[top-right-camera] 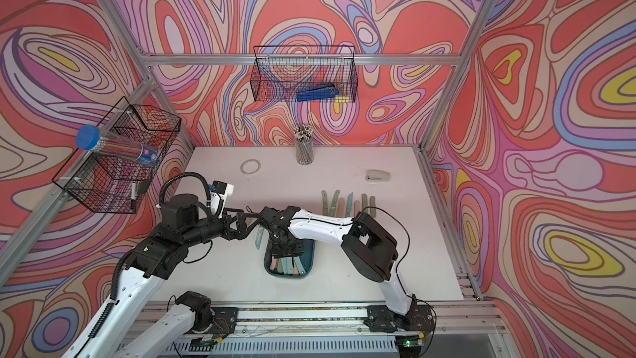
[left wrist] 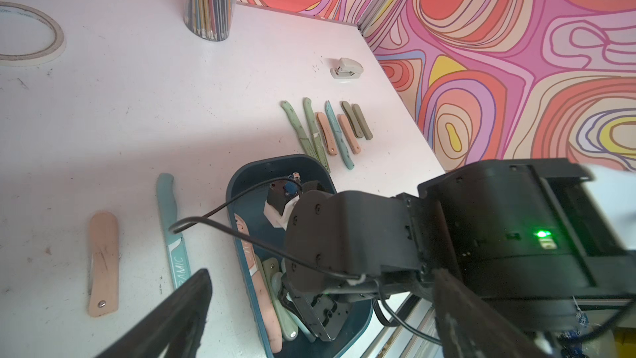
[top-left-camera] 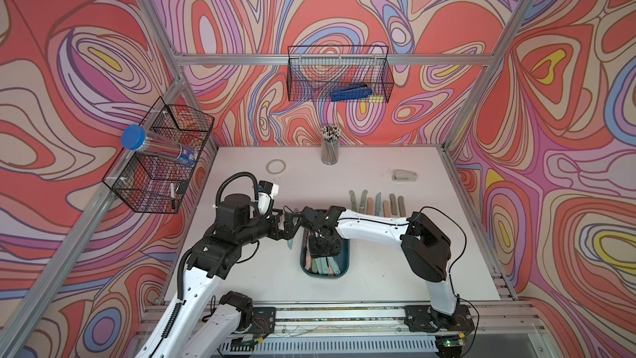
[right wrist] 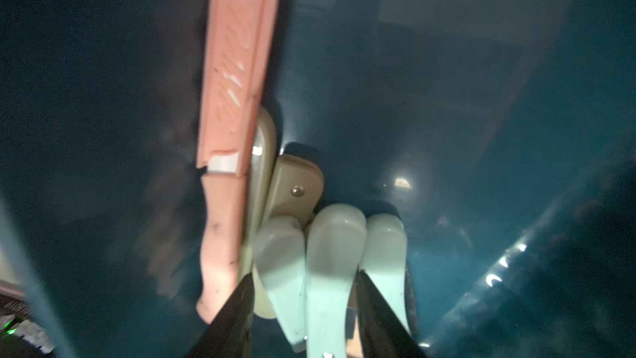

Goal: Take the fruit knife out of the storage box
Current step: Pick up the fruit knife from the storage box.

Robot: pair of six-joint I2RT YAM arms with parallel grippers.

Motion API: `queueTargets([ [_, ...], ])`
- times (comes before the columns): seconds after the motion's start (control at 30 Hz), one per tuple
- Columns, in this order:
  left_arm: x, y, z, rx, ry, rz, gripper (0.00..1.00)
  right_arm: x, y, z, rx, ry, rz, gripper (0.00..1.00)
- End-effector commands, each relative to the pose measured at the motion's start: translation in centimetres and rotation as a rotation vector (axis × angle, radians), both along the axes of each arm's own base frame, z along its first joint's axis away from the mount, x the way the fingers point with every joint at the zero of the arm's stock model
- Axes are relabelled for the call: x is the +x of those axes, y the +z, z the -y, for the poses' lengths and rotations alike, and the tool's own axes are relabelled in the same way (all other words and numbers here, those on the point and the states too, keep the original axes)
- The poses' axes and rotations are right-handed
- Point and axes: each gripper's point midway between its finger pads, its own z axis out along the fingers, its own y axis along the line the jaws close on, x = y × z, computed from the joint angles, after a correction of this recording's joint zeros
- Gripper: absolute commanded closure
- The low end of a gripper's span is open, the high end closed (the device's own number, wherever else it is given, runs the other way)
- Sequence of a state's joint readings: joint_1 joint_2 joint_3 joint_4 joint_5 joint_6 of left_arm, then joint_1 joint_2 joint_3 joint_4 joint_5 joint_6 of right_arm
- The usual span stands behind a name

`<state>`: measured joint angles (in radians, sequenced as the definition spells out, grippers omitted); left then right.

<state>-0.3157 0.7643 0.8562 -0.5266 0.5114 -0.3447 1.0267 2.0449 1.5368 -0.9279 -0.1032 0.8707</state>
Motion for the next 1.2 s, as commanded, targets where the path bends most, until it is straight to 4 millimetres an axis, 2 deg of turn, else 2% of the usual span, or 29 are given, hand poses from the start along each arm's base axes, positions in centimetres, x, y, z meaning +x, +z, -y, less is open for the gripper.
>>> queueTargets([
  [0.0,0.2,0.5,0.1,-0.004,-0.001,0.03,0.0,-0.6,-0.7,1.0,-0.049,-0.002,-0.018,0.51],
  [0.17,0.3,0.3,0.2,-0.002,-0.004,0.023,0.0,-1.1,-2.2,1.0,-0.067,0.02,-0.046,0.49],
  [0.33,0.2,0.4,0.1,-0.001,0.0,0.029,0.0,-0.7,-3.6,0.6,-0.089,0.02,-0.05,0.5],
  [0.5,0.2,0.4,0.0,0.0,0.002,0.027,0.0,0.4,-3.7,0.7,-0.111,0.0,-0.004,0.53],
  [0.8,0.1,0.5,0.0,-0.001,0.003,0.033,0.0,3.9,-3.1,1.6,-0.123,-0.052,0.082,0.56],
  [1.17,0.2,0.5,0.0,0.001,0.006,0.032,0.0,10.4,-2.2,3.7,-0.101,-0.106,0.169,0.57],
])
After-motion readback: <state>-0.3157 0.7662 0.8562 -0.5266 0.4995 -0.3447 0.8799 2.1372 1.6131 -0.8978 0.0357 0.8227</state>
